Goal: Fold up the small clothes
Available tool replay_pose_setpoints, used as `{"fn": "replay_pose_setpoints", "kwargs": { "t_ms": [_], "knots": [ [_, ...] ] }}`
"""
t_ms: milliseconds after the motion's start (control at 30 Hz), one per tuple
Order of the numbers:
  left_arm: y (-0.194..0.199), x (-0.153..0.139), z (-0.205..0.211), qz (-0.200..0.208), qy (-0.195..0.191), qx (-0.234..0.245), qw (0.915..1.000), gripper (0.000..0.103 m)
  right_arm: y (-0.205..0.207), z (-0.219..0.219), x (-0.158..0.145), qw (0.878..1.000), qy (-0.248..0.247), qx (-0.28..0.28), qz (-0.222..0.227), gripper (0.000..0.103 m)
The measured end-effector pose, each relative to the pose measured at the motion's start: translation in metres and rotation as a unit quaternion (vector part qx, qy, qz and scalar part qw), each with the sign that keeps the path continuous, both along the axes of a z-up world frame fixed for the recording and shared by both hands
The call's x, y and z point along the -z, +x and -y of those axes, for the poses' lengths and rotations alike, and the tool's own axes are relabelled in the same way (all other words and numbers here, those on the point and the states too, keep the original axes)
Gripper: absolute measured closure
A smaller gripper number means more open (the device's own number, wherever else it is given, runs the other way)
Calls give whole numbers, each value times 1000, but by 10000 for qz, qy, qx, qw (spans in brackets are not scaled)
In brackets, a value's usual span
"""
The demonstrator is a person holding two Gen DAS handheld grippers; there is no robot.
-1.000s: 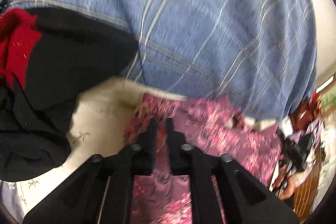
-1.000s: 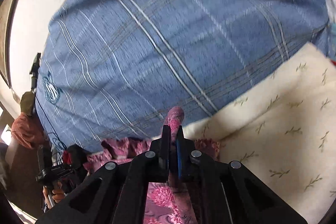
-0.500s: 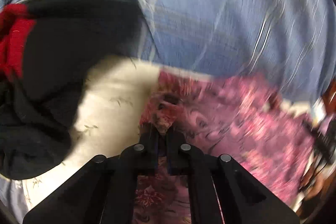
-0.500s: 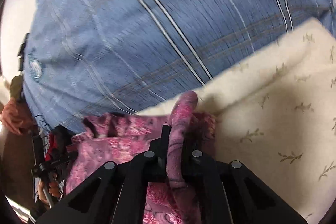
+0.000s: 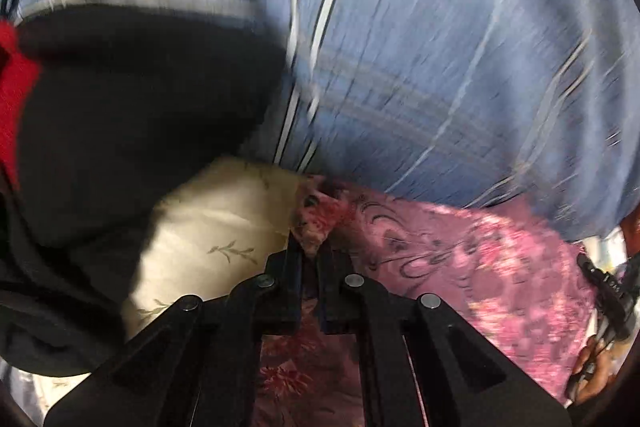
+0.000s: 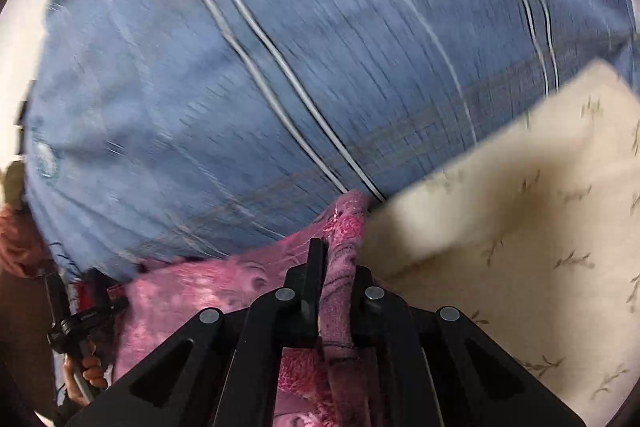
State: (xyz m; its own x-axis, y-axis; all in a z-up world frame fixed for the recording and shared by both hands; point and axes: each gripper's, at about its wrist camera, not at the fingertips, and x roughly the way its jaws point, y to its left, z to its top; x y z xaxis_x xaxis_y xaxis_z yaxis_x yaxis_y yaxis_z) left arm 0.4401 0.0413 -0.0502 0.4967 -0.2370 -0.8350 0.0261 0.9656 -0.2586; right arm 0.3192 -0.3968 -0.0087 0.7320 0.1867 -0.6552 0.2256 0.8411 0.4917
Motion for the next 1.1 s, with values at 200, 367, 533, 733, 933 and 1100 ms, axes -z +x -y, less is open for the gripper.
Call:
{"fn": "replay_pose_setpoints", "kwargs": {
  "t_ms": [200, 367, 533, 733, 933, 1100],
  "knots": [
    [-12, -14, -16, -163, -19, -232, 9996, 88, -6, 13, 2, 9979, -47, 490, -425, 88],
    [-85, -50, -26, 184, -325, 47, 9993, 73, -72, -5, -34, 9991, 173, -29, 393, 71],
    [-130, -20, -14, -113, 24, 207, 9997, 58, -99, -41, -8, 9981, -211, -579, 34, 60],
    [-164, -39, -33, -102, -272, 28, 9996, 66, -162, -8, -19, 9997, 187, -118, -69, 61],
    [-220, -24, -60, -276, -1981, -378, 9791, 49, -246, -7, -2, 9925, 1214, 15, 173, 43],
    [-221, 17, -62, -975, -3174, -521, 9418, 49, -248, -23, 29, 9827, 1794, 294, 364, 43]
  ]
}}
